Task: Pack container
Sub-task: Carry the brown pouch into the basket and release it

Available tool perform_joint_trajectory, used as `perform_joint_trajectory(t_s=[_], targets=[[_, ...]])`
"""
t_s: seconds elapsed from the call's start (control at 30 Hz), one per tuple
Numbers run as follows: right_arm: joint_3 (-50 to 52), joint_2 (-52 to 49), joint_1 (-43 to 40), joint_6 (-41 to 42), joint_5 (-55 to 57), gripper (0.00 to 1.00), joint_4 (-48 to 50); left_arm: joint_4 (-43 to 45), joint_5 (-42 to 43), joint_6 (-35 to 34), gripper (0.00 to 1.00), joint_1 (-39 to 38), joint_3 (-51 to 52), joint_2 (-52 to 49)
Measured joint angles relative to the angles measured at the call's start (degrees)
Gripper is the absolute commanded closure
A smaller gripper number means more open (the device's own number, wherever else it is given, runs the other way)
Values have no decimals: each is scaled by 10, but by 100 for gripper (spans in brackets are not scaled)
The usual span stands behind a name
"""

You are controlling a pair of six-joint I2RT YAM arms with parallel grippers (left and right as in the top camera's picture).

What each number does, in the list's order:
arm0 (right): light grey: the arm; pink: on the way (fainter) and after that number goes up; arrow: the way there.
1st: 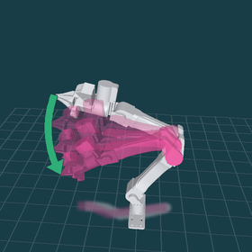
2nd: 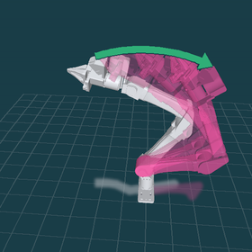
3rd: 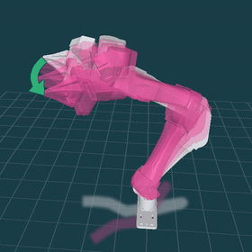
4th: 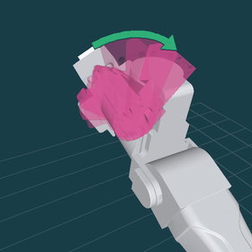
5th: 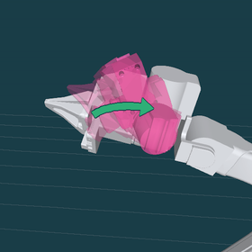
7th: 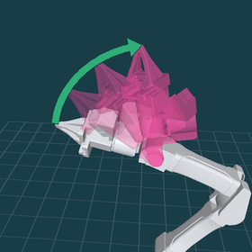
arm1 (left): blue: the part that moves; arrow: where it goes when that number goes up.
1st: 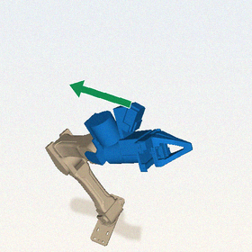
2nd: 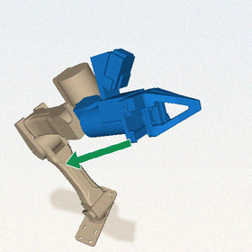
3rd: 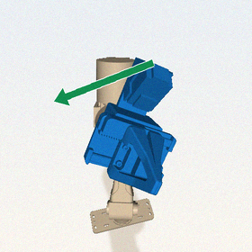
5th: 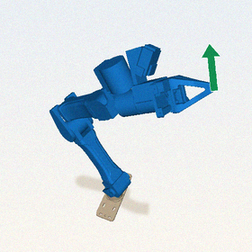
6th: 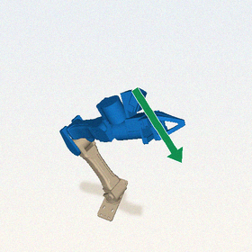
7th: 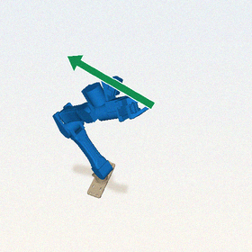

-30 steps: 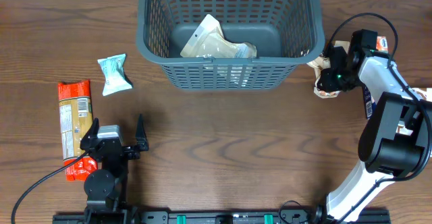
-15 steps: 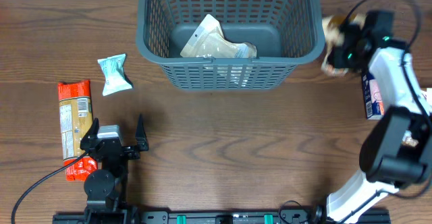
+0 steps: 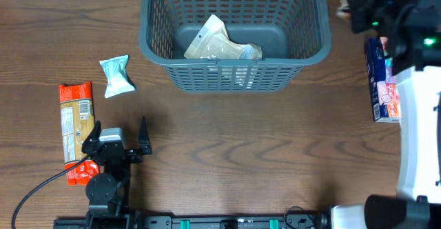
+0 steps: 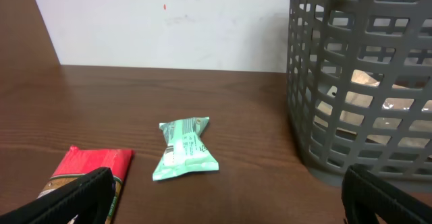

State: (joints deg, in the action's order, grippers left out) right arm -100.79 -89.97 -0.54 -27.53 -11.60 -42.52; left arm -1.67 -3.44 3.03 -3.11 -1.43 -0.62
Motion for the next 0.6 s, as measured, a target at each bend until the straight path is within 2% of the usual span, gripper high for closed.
perform_joint_trajectory(t_s=[0.2,0.33,0.4,0.6], targets=[[0,-2,145,-219,-48,99,-32,0,0,0,1,0,0,0],[0,-22,182,-320,-58,99,-15,0,0,0,1,0,0,0],[0,-45,186,-355,-59,99,5,0,0,0,1,0,0,0],[0,-123,186,-391,-53,99,45,0,0,0,1,0,0,0]])
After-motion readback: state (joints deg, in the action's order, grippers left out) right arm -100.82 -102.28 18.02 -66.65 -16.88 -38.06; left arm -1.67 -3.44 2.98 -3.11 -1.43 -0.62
